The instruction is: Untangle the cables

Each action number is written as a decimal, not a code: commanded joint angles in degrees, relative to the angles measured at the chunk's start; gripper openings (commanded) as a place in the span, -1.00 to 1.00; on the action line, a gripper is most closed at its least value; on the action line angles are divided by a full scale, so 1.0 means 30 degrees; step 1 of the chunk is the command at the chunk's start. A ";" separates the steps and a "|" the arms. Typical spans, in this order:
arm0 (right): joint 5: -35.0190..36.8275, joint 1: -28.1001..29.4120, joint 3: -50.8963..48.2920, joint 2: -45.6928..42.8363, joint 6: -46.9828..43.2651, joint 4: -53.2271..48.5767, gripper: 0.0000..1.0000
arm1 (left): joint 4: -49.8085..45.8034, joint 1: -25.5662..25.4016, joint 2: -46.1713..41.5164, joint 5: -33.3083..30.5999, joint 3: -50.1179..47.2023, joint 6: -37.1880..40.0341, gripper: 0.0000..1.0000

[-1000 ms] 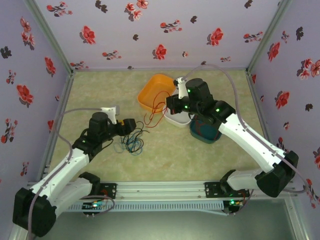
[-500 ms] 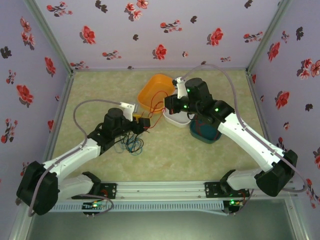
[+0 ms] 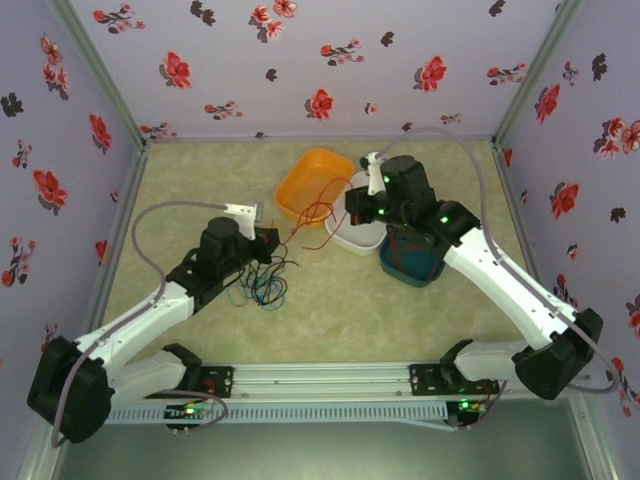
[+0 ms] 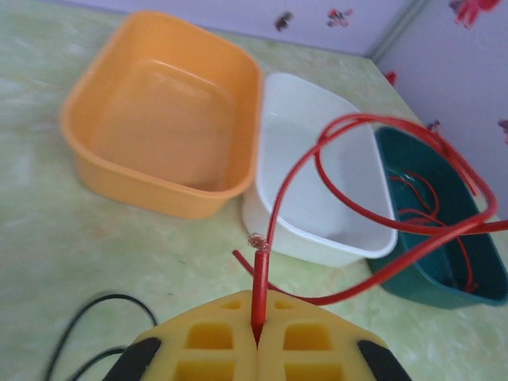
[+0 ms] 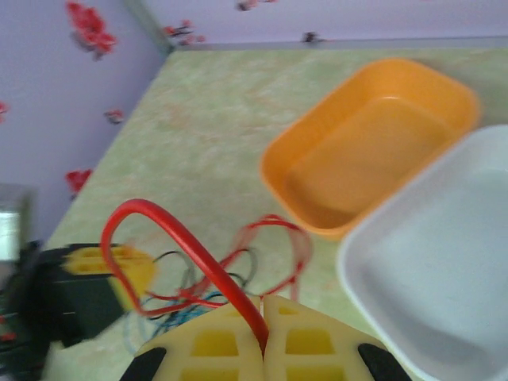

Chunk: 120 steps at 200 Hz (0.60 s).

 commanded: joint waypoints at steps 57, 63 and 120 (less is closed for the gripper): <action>0.6190 -0.3844 -0.0234 -0.2848 0.1064 -0.4632 -1.00 | -0.6433 0.4537 -0.5451 -0.3254 -0.1644 -0.2626 -1.00; 0.6394 -0.4068 -0.0259 -0.3032 0.1071 -0.4832 -1.00 | -0.6878 0.4766 -0.5775 -0.3379 -0.1635 -0.2664 -1.00; 0.8229 -0.5707 0.0213 -0.4544 0.0559 -0.6146 -1.00 | -1.0713 0.6623 -0.7443 -0.4633 -0.0745 -0.2190 -1.00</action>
